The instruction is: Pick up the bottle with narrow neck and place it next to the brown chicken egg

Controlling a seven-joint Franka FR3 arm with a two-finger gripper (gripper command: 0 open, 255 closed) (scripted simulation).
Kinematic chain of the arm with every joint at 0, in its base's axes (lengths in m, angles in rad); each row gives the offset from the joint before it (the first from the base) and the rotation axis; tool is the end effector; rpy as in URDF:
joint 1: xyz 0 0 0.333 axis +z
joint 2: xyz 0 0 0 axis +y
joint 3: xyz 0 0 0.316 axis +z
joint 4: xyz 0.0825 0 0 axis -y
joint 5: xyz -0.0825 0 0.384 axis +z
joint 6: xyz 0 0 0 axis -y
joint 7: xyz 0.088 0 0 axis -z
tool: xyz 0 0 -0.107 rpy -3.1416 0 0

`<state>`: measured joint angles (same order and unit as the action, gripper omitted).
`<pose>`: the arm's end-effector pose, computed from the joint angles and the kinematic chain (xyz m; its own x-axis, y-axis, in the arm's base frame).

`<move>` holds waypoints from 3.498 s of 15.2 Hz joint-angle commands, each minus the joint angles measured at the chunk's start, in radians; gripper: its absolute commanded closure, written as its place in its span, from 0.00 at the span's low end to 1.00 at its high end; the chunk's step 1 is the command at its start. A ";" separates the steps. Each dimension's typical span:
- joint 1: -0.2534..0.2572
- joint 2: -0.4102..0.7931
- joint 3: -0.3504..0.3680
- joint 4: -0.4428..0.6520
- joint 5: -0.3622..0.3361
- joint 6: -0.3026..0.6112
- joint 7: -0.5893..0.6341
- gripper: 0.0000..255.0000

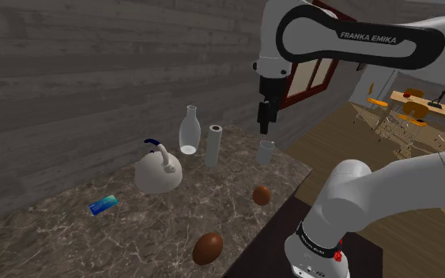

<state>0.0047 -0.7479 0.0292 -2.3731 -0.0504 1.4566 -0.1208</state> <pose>0.3023 0.0066 0.5622 0.9750 0.1367 -0.1749 0.1474 -0.9878 0.0494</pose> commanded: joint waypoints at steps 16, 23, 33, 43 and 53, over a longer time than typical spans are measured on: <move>-0.024 0.533 -0.068 0.289 -0.011 0.309 -0.078 0.00; -0.035 0.791 -0.086 0.524 0.012 0.362 -0.119 0.00; -0.065 1.201 -0.091 1.022 0.060 0.313 -0.171 0.00; -0.070 1.254 -0.088 0.996 0.065 0.396 -0.175 0.00; -0.068 1.252 -0.088 0.997 0.064 0.392 -0.173 1.00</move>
<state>-0.0651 0.4852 -0.0596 -1.3785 0.0149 1.8332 -0.2937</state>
